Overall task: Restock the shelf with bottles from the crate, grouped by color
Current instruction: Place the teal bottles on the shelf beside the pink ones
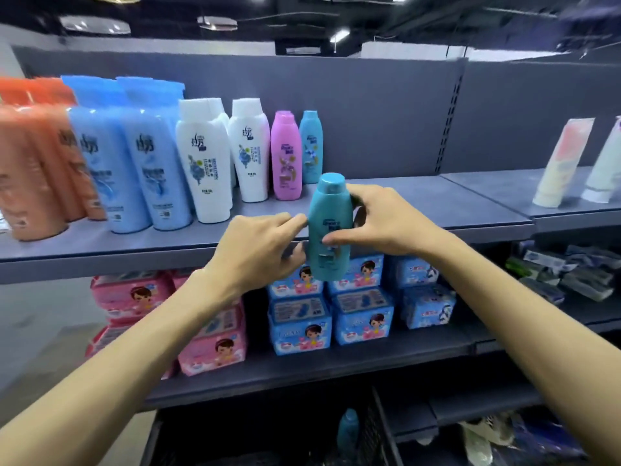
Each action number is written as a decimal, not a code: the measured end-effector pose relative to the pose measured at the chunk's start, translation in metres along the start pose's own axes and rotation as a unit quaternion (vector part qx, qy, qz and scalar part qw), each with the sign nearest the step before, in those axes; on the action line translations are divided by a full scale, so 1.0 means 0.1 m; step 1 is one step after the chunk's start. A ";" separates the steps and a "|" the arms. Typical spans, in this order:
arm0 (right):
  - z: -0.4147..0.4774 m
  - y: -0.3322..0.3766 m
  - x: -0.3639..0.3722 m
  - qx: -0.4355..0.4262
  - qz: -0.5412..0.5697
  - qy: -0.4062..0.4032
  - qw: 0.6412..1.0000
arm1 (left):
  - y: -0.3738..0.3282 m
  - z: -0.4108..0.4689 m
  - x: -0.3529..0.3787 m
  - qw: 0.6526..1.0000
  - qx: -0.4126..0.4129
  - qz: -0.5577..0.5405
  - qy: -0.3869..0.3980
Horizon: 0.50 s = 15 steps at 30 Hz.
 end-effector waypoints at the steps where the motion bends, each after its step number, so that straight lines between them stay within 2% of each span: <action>1: 0.07 0.02 -0.08 -0.007 0.005 0.000 1.000 | 0.03 0.06 -0.03 1.000 0.004 0.011 -0.006; 8: 0.46 0.07 -0.52 -0.019 0.054 -0.002 0.998 | 0.14 0.50 -0.27 0.998 0.008 0.039 -0.050; 15: 0.69 0.06 -0.65 -0.013 0.014 0.017 1.000 | 0.20 0.70 -0.23 0.997 0.017 0.061 -0.050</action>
Point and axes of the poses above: each hand's wrist, its own z-axis towards the middle knuckle, its own x-axis out of the palm, y = z × x, the point moved 4 cm from there along z, towards the middle knuckle, and after that the axes turned 12 degrees about -x, right-handed, at the moved point
